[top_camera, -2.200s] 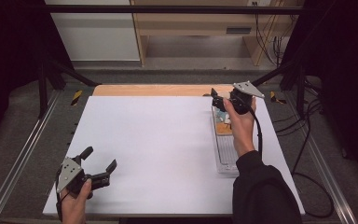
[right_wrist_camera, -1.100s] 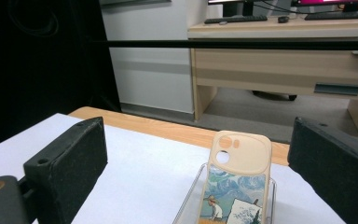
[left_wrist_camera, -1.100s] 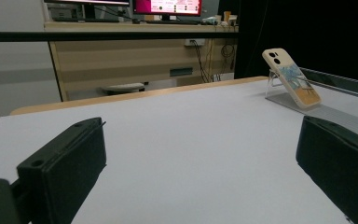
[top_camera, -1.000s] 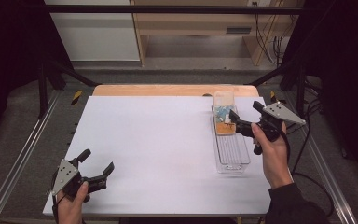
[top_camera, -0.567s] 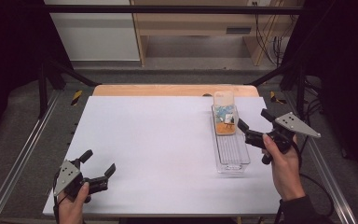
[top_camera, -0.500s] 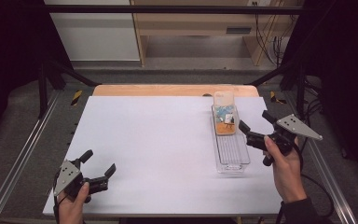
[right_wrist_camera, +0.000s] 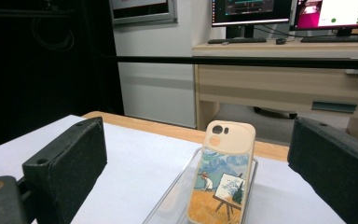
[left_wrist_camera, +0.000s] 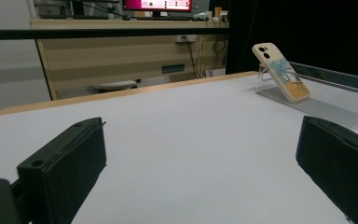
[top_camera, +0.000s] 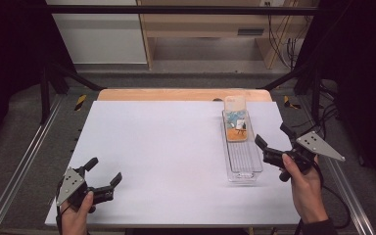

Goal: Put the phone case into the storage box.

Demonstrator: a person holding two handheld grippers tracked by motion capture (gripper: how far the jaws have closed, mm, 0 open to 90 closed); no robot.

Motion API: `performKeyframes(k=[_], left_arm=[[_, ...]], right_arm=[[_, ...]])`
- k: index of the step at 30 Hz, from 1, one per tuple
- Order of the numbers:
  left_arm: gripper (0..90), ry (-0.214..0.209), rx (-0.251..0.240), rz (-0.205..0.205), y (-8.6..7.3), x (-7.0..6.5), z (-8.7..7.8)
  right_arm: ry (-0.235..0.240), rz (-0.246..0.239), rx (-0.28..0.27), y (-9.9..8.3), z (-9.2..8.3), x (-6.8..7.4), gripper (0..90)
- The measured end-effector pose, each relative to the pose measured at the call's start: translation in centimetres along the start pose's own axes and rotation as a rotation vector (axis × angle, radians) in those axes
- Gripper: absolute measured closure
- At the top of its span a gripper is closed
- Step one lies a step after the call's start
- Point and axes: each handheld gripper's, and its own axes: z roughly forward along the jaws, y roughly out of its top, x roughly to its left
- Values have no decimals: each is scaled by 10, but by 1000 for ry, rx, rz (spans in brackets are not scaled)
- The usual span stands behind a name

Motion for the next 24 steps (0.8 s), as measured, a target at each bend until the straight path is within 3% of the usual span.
performKeyframes(k=[16,24], left_arm=[[12,-5,1,2,0,-1,0],[12,-7,0,0,0,-1,-1]], right_arm=[[-10,0,21,-26,-14,-3,47],[-19,-16,7,-36,-19,-4,46]])
